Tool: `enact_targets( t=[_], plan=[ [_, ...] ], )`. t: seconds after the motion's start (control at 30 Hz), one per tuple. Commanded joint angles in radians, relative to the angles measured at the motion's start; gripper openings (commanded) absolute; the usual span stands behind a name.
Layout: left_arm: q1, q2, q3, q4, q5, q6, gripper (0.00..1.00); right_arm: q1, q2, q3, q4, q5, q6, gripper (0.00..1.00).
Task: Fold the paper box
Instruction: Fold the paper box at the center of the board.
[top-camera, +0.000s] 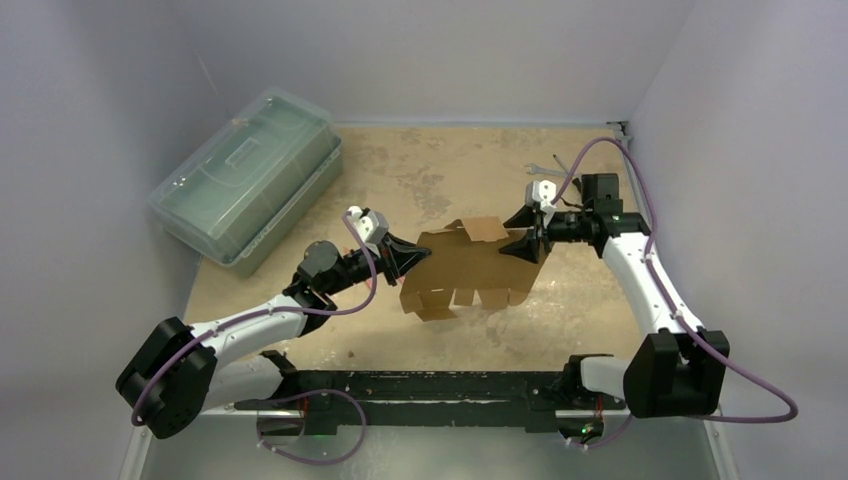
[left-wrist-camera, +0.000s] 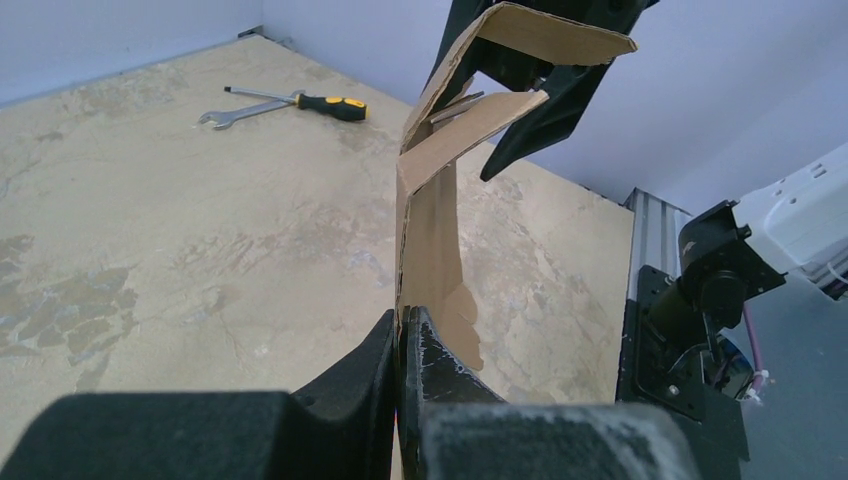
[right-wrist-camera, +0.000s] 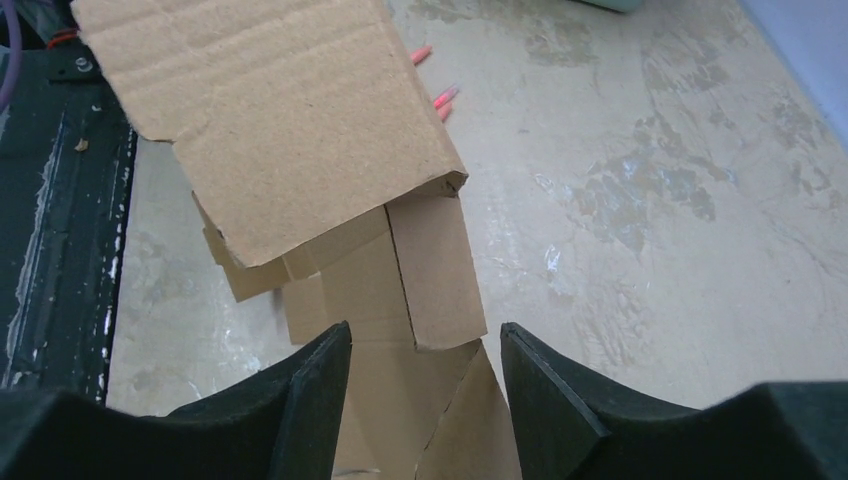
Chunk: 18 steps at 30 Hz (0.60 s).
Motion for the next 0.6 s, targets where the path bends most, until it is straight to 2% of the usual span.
enact_targets(
  t=[0.0,0.33,0.57],
  plan=[
    [-0.004,-0.003,-0.002,0.097,0.040,-0.034,0.00,0.009,0.001,0.025,0.050,-0.047,0.052,0.58],
    [-0.003,0.024,0.001,0.124,0.089,-0.054,0.00,0.024,0.025,0.062,-0.003,-0.079,-0.012,0.45],
    [-0.005,0.032,0.001,0.128,0.093,-0.055,0.00,0.025,0.019,0.069,-0.069,-0.101,-0.085,0.26]
  ],
)
